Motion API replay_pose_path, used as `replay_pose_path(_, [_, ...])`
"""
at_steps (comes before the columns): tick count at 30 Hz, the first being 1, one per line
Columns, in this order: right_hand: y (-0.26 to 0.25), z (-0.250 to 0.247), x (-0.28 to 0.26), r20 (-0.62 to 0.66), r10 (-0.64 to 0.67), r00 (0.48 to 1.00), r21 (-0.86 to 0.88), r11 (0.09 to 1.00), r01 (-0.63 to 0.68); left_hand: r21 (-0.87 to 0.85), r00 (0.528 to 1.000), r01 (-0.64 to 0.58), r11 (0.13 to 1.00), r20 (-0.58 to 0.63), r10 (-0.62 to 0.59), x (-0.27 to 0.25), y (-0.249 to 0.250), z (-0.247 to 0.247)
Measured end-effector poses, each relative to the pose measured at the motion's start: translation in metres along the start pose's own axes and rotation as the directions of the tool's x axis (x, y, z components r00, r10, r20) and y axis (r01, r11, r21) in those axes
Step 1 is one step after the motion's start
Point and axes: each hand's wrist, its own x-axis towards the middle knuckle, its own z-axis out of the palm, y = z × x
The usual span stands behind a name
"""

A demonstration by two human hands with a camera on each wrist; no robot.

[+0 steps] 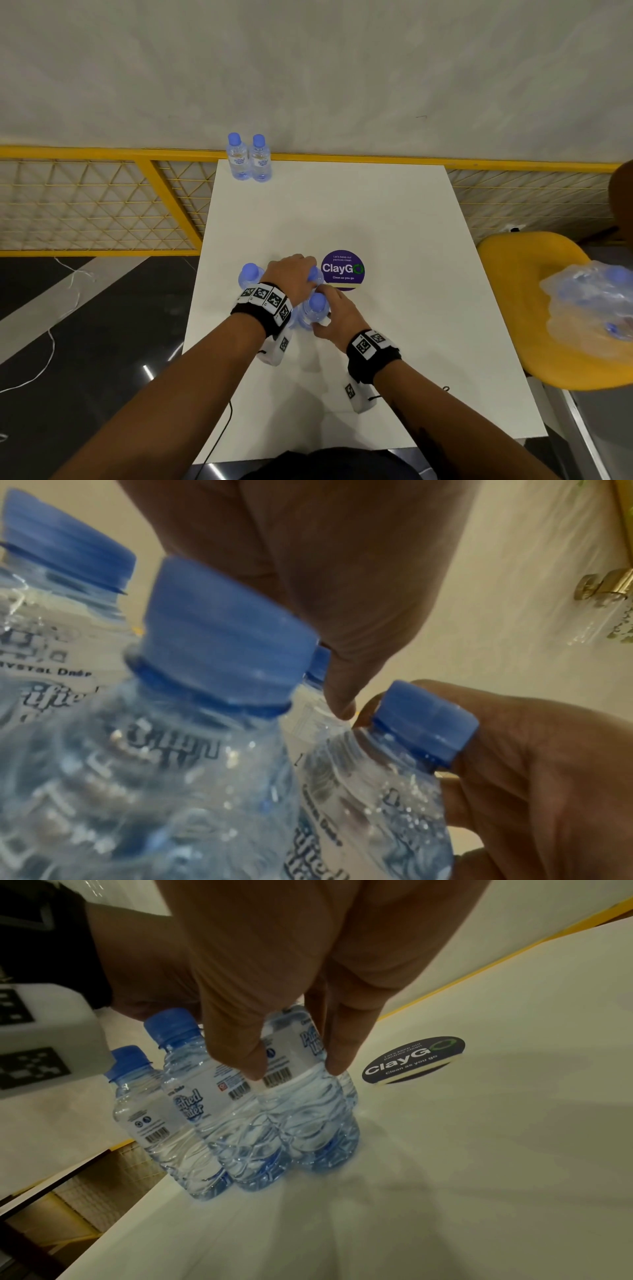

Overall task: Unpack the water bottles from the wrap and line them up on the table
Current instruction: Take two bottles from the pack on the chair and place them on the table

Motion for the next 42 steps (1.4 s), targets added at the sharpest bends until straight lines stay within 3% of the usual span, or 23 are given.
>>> replay_pose_path(8, [0.003, -0.008, -0.002, 0.011, -0.070, 0.997, 0.020, 0.997, 0.070, -0.015, 0.999, 0.038, 0.999, -0.005, -0.038, -0.007, 0.002, -0.002])
replay_pose_path(11, [0.008, -0.014, -0.004, 0.029, -0.030, 0.999, 0.026, 0.999, 0.029, -0.064, 0.999, 0.036, 0.997, 0.005, -0.036, -0.014, 0.005, -0.011])
replay_pose_path(13, [0.020, -0.021, -0.009, 0.007, -0.001, 1.000, 0.074, 0.997, 0.001, -0.048, 0.998, 0.034, 0.998, -0.059, -0.036, -0.018, 0.012, -0.024])
replay_pose_path(17, [0.058, -0.053, -0.036, -0.095, 0.038, 0.995, 0.160, 0.987, -0.022, -0.007, 0.969, -0.060, 0.998, -0.239, 0.057, -0.024, 0.055, -0.048])
replay_pose_path(20, [0.099, -0.095, -0.069, -0.198, 0.130, 0.971, 0.221, 0.972, -0.085, -0.112, 0.961, -0.159, 0.981, -0.246, 0.127, -0.019, 0.114, -0.049])
replay_pose_path(24, [0.172, -0.162, -0.125, -0.366, 0.338, 0.867, 0.264, 0.931, -0.252, -0.240, 0.947, -0.320, 0.916, -0.067, 0.313, 0.001, 0.210, -0.017])
replay_pose_path(28, [0.242, -0.236, -0.188, -0.483, 0.518, 0.706, 0.314, 0.855, -0.412, -0.331, 0.863, -0.411, 0.849, 0.158, 0.480, 0.022, 0.313, 0.033])
replay_pose_path(32, [0.300, -0.299, -0.235, -0.561, 0.618, 0.550, 0.410, 0.785, -0.464, -0.416, 0.787, -0.409, 0.812, 0.289, 0.545, 0.038, 0.407, 0.082])
replay_pose_path(36, [0.356, -0.348, -0.251, -0.588, 0.664, 0.463, 0.466, 0.745, -0.476, -0.398, 0.718, -0.402, 0.825, 0.423, 0.553, 0.057, 0.490, 0.124])
replay_pose_path(39, [0.390, -0.377, -0.246, -0.538, 0.726, 0.428, 0.522, 0.686, -0.507, -0.349, 0.722, -0.379, 0.857, 0.467, 0.510, 0.074, 0.541, 0.147])
replay_pose_path(42, [0.417, -0.399, -0.234, -0.482, 0.772, 0.415, 0.564, 0.635, -0.527, -0.388, 0.789, -0.181, 0.904, 0.491, 0.369, 0.101, 0.573, 0.172])
